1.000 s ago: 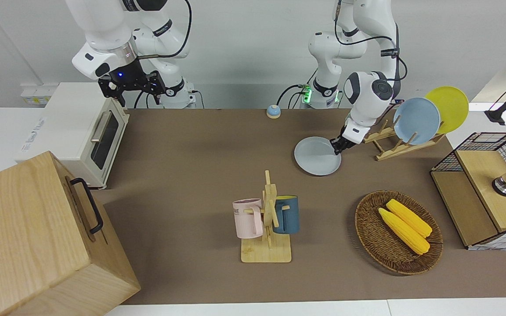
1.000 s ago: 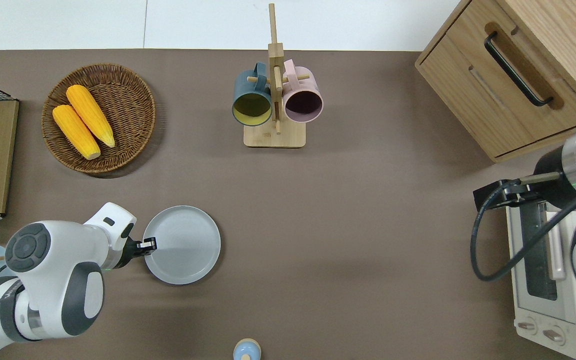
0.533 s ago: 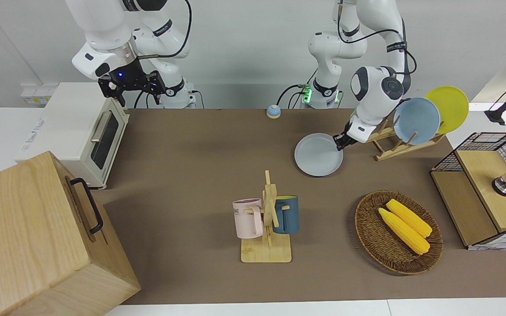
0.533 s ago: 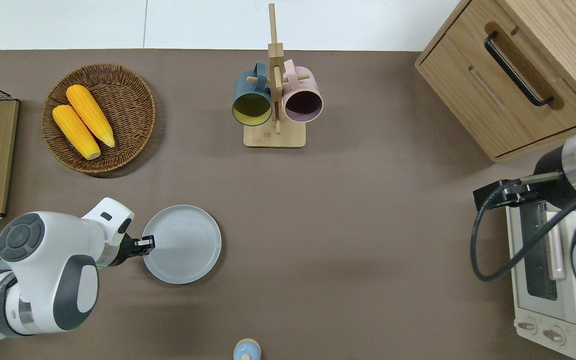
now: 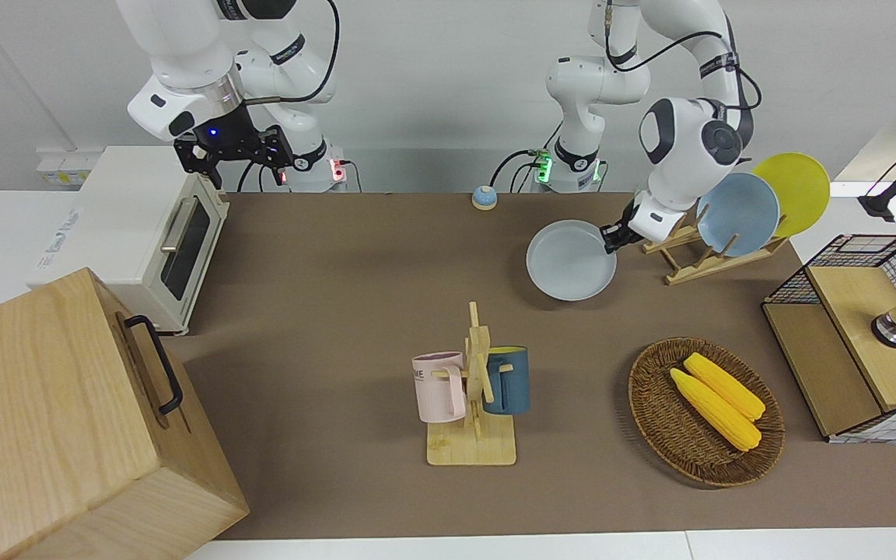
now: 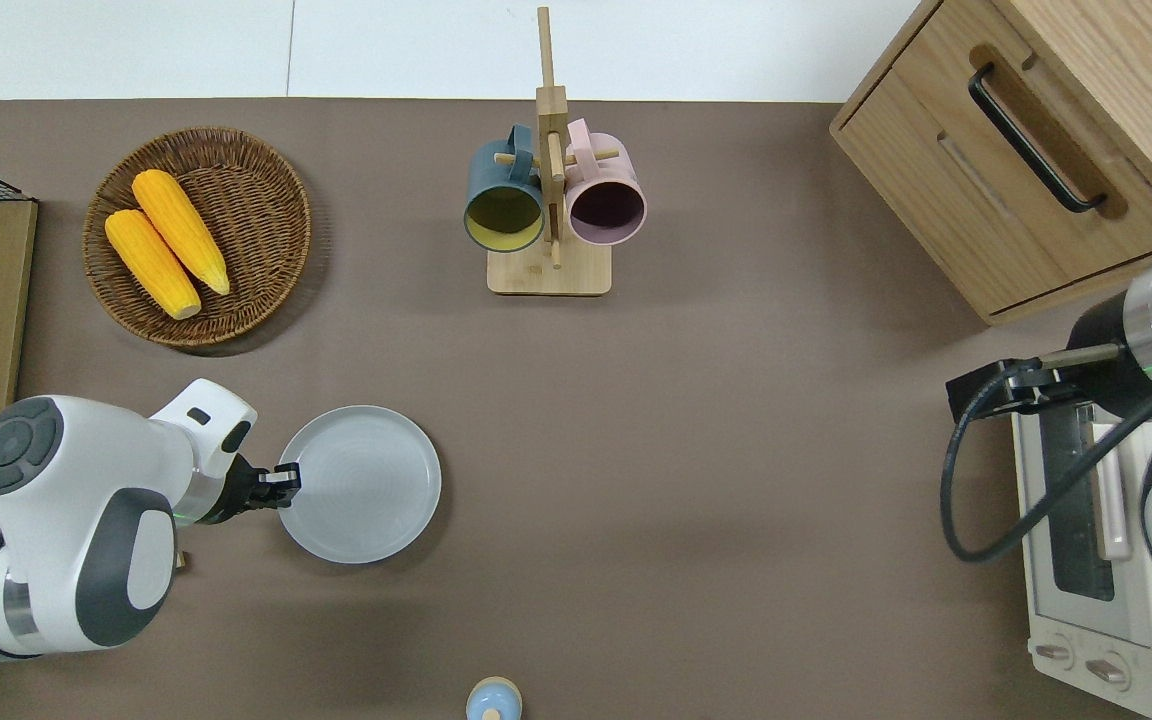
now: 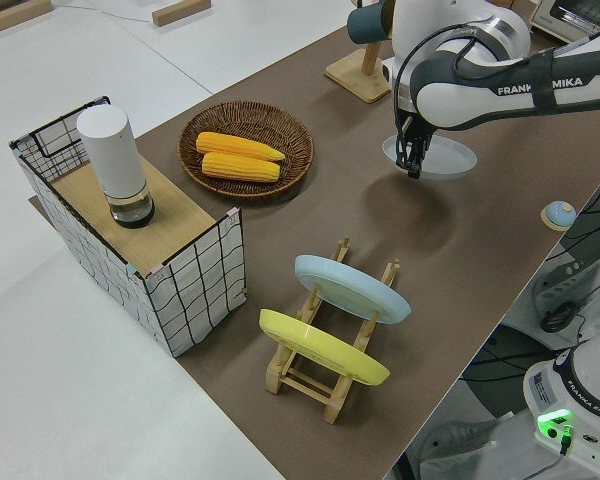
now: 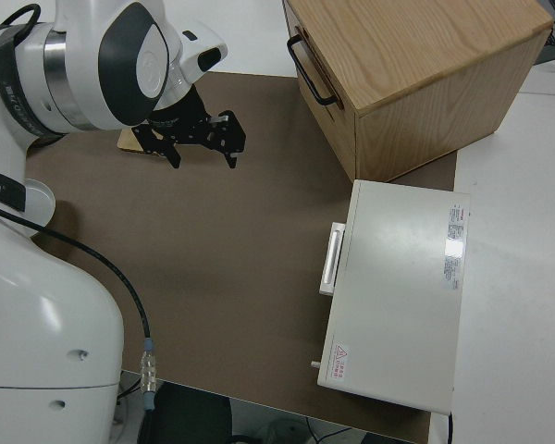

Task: Pick gray plate from table and place it on lower plate rack with left arm
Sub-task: 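Lift the gray plate with the left gripper toward the wooden rack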

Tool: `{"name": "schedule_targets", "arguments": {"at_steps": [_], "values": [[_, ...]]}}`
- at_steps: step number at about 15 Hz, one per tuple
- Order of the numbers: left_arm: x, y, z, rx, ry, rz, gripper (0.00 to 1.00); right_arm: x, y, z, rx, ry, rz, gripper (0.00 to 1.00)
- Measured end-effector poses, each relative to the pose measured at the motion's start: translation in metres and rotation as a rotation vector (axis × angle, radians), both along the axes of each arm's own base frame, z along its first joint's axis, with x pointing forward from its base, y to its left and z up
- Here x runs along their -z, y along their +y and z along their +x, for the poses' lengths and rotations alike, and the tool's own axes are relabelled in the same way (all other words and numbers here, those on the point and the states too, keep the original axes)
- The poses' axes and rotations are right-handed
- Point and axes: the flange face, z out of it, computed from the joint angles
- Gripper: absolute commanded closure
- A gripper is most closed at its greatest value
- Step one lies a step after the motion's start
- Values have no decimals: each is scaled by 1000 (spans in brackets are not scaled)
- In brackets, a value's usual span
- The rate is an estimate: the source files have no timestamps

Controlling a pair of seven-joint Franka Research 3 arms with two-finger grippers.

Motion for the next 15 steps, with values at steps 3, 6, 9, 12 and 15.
{"name": "schedule_targets", "arguments": {"at_steps": [3,6,9,12,15], "values": [[-48,16,10,-13,11,-9,1000,0,0,0,0,0,0,17],[-88,29,15,9,16,51,1000,0,0,0,0,0,0,17],[-116,38,15,33,28,123,1000,0,0,0,0,0,0,17],[-131,49,10,65,47,248,1000,0,0,0,0,0,0,17],[-135,59,7,87,67,358,1000,0,0,0,0,0,0,17]]}}
